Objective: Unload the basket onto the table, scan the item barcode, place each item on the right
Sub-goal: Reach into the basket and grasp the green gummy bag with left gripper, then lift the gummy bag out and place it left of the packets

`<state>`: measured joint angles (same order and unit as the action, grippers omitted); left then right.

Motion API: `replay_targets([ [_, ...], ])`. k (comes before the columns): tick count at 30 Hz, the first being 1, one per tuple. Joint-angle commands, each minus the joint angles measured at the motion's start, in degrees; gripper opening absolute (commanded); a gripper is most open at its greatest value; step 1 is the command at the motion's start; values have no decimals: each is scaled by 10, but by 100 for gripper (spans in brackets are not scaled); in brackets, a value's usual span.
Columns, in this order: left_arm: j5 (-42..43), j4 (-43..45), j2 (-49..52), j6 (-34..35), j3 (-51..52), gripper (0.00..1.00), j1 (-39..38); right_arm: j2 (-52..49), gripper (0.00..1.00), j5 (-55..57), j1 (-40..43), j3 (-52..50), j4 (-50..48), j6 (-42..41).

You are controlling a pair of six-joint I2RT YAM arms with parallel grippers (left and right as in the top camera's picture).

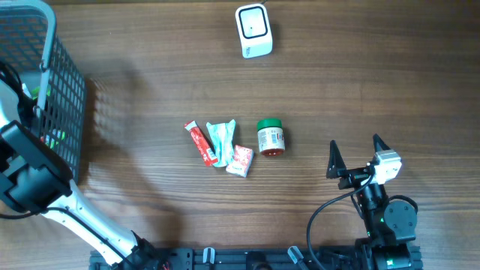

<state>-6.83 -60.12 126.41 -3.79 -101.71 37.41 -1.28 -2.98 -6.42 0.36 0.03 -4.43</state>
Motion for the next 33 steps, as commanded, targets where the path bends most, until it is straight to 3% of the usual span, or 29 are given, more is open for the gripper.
replay_targets([
  [1,37,-61,-19,33,-38,4,0,3,100,-1,3,-1,-2,-2],
  [8,45,-120,-187,108,-173,4,0,3,100,-1,3,-1,-2,-2],
  [11,51,-120,-280,143,-178,4,-1,3,100,-1,3,-1,-2,-2],
  [15,153,-136,-415,151,-178,4,-13,3,100,-1,3,-1,-2,-2],
  [19,169,-176,-520,163,-178,4,-93,3,100,-1,3,-1,-1,-2],
  [25,160,-301,-564,163,-178,6,-256,3,100,-1,3,-1,-1,-2],
  [28,160,-364,-553,163,-157,6,-297,3,100,-1,3,-1,-2,-2],
  [33,159,-364,-559,180,-39,6,-351,3,100,-1,3,-1,-2,-2],
])
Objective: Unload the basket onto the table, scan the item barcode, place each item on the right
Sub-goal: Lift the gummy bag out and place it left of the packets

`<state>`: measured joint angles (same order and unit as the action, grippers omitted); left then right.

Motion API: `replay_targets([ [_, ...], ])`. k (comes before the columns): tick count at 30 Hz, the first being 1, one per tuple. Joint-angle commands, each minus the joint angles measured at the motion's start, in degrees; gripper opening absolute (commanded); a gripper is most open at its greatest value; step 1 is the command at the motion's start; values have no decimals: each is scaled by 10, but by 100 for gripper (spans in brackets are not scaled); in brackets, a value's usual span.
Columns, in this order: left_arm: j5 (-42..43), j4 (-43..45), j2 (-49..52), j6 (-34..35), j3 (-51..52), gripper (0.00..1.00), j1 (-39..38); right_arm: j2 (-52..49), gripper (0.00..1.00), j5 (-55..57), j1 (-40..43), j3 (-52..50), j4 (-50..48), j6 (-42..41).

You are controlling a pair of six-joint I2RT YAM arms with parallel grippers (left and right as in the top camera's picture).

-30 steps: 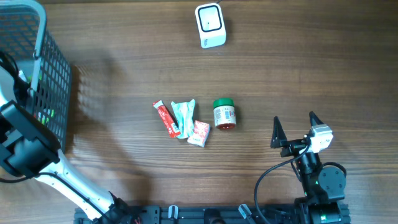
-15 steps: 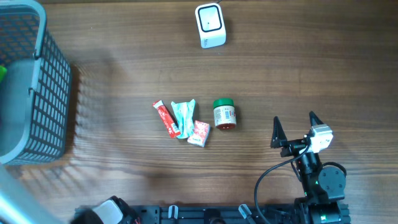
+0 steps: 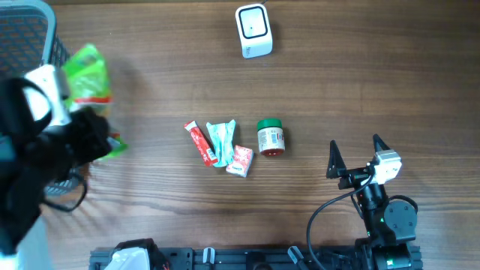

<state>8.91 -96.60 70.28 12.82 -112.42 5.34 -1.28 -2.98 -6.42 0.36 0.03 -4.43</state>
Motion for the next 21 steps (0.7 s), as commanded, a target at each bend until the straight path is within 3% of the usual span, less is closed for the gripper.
replay_targets([
  [1,0,4,2,20,98,6,-37,3,99,-1,3,-1,-2,-2],
  [8,-7,105,2,101,316,5,-143,3,99,-1,3,-1,-1,-2],
  [13,-89,236,4,167,475,4,-227,3,100,-1,3,-1,-2,-2],
  [17,-182,352,24,212,580,4,-228,3,100,-1,3,-1,-2,-2],
  [21,-195,442,85,211,620,4,-204,3,100,-1,3,-1,-2,-2],
])
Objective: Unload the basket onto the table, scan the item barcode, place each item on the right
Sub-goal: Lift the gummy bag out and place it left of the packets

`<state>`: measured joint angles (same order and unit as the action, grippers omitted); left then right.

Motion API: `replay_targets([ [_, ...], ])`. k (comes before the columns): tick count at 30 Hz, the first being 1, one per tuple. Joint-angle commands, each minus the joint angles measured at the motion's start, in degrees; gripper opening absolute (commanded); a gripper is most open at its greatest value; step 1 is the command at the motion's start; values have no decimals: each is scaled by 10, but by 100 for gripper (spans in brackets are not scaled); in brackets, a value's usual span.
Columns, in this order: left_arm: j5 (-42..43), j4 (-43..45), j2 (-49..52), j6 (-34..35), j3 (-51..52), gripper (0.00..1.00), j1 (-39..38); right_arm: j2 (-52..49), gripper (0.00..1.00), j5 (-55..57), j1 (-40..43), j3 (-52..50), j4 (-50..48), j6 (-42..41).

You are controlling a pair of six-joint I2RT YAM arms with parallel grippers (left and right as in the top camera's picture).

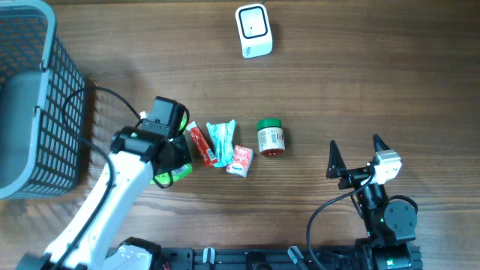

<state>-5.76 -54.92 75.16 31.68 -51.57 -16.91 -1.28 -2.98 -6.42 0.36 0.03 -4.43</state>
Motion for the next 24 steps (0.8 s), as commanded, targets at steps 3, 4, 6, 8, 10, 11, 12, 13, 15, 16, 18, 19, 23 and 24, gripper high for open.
replay_targets([
  [3,-36,85,102,16,12,4,43,3,100,-1,3,-1,-2,-2],
  [4,-25,99,118,16,12,4,43,3,100,-1,3,-1,-1,-2],
  [6,2,126,149,16,12,4,43,3,100,-1,3,-1,-1,-2],
  [8,42,158,177,16,12,8,43,3,100,-1,3,-1,-2,-2],
  [10,75,177,197,16,12,18,42,3,100,-1,3,-1,-2,-2],
  [11,84,183,206,16,12,22,40,3,100,-1,3,-1,-2,-2],
  [12,90,186,214,16,12,24,38,3,100,-1,3,-1,-2,-2],
  [13,92,186,216,16,12,26,34,3,100,-1,3,-1,-2,-2],
  [15,97,185,214,9,10,50,28,3,100,-1,3,-1,-2,-2],
  [16,101,184,212,-4,6,56,28,3,100,-1,3,-1,-1,-2],
  [18,99,172,204,-24,-5,68,28,3,100,-1,3,-1,-2,-2],
  [19,98,167,200,-32,-10,74,28,3,100,-1,3,-1,-1,-2],
  [23,46,99,168,-47,-55,100,28,3,100,-1,3,-1,-2,-2],
  [24,21,72,156,-48,-71,100,28,3,100,-1,3,-1,-2,-2],
])
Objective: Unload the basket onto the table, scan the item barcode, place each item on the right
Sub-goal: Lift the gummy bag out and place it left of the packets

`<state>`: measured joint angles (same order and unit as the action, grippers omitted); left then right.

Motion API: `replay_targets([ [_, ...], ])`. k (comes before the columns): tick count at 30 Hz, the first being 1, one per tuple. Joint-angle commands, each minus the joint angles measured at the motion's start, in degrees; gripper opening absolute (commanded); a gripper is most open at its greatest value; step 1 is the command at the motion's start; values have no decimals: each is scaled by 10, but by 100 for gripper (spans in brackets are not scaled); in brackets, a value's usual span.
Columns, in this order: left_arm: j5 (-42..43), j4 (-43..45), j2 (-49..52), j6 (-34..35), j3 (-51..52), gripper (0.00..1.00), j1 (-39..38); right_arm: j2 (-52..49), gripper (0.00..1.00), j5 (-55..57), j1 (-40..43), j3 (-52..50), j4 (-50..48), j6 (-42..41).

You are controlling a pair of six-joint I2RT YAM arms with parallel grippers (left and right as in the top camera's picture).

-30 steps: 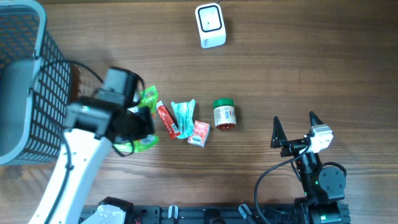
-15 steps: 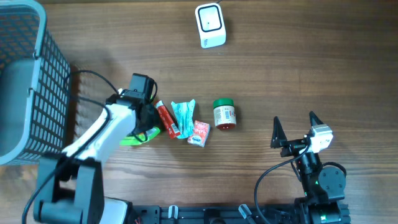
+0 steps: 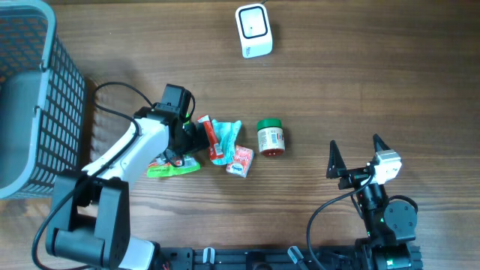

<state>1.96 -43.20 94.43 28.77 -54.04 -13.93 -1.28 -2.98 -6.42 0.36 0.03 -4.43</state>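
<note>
A green snack bag (image 3: 174, 167) lies flat on the table, just below my left gripper (image 3: 189, 139). The gripper's dark fingers sit between the bag and a red stick packet (image 3: 207, 135); the arm hides whether they still grip the bag. Right of the stick lie a teal packet (image 3: 224, 139), a small red-and-white packet (image 3: 241, 160) and a green-lidded jar (image 3: 270, 137). The white barcode scanner (image 3: 253, 30) stands at the far edge. My right gripper (image 3: 355, 154) rests open and empty at the front right.
A grey mesh basket (image 3: 63, 90) stands at the left edge, close to the left arm's elbow. The left arm's cable loops over the table between basket and gripper.
My left gripper moved slightly right and away from me. The green bag now shows more fully, flat on the table. The red stick and teal packets have been nudged to the right.
My left arm first reached into the basket. It then held a green bag above the basket's rim. Later it had the bag down on the table left of the packets, where the bag now lies. The right arm has stayed still.
</note>
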Motion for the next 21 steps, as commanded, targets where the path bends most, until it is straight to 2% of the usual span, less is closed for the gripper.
replay_targets([
  [1,-74,-65,-46,-27,-58,100,-2,3,100,-1,3,-1,-2,-2],
  [4,-145,-131,-86,-31,-92,100,-2,3,100,-1,3,-1,-2,-2],
  [7,-197,-152,-122,-31,-94,100,4,3,100,-1,3,-1,-1,-2],
  [10,-186,-154,-130,-30,-94,100,30,3,100,-1,3,-1,-2,-2],
  [15,-118,-139,-128,-31,-94,100,120,3,100,-1,3,-1,-2,-2],
  [21,-118,-136,-128,-31,-94,100,171,3,100,-1,3,-1,-2,-2],
])
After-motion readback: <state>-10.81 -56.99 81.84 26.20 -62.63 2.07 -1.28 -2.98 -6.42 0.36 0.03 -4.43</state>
